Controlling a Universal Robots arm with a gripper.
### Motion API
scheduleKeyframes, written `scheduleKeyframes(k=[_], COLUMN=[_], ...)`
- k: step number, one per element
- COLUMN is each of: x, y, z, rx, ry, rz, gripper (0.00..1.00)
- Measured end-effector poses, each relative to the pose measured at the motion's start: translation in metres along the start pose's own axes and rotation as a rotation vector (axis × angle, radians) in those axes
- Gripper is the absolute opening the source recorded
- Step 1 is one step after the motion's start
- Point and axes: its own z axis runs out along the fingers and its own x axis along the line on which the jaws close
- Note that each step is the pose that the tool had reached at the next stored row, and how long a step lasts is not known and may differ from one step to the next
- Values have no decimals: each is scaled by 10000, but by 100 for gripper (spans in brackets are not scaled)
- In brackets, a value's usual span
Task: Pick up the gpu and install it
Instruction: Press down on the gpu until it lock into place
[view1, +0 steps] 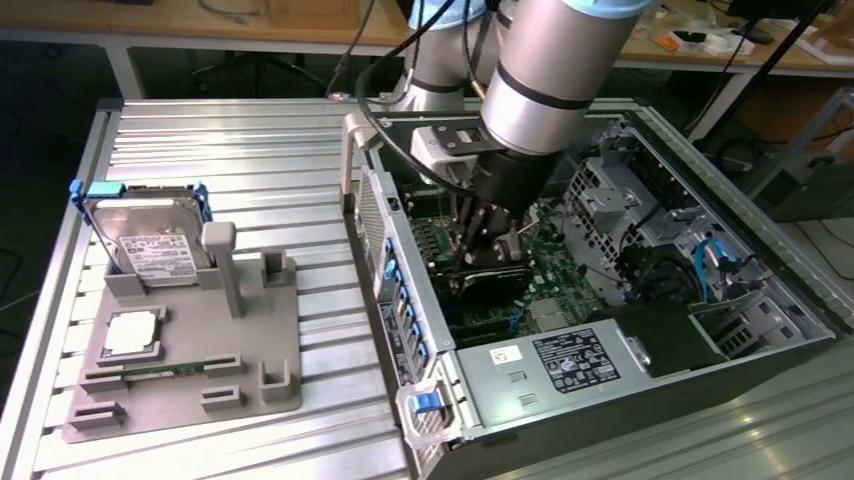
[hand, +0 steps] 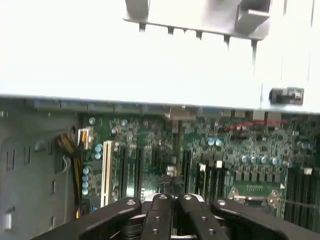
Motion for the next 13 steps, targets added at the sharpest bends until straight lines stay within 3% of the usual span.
scheduleKeyframes(k=[2,5,13], x=[-11,-20,-27], y=[158,296,405], z=[-19,-22,-18], rx=[0,-1,11], ry=[0,2,1], rz=[0,0,-2], gripper=[11,11,11])
